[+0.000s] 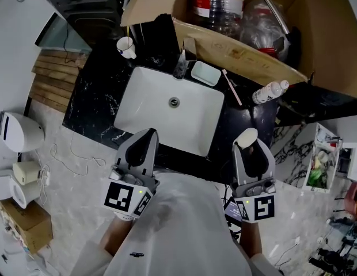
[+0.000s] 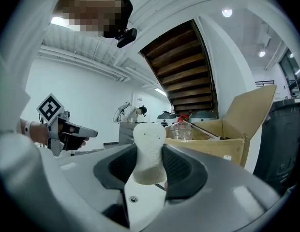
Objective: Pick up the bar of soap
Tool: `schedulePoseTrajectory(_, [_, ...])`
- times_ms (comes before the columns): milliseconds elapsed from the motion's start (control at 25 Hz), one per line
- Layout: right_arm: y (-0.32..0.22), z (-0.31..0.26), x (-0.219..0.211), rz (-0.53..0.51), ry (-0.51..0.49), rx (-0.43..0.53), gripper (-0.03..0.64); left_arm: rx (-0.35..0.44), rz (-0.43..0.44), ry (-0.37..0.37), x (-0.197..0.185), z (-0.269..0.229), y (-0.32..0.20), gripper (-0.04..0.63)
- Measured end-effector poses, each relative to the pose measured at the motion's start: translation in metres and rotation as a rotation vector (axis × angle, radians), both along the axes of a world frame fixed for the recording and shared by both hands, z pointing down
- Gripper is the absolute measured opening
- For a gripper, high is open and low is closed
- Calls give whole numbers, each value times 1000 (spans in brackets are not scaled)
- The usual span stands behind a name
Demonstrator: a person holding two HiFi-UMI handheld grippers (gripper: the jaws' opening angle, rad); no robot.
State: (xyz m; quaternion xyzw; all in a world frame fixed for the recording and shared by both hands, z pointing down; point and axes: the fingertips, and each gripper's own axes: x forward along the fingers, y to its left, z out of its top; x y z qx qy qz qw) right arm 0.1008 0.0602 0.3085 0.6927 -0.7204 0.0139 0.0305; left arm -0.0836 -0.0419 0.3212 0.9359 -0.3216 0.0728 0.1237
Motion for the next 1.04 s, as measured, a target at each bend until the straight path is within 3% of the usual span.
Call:
schedulePoseTrajectory(240, [-8,4,2,-4,-42,-3,181,2,12,-7,4,3,4,6])
schedulePoseTrajectory(1040, [-5,7,6,-6,-43,-17,181,6,17,-11,5,4,9,6])
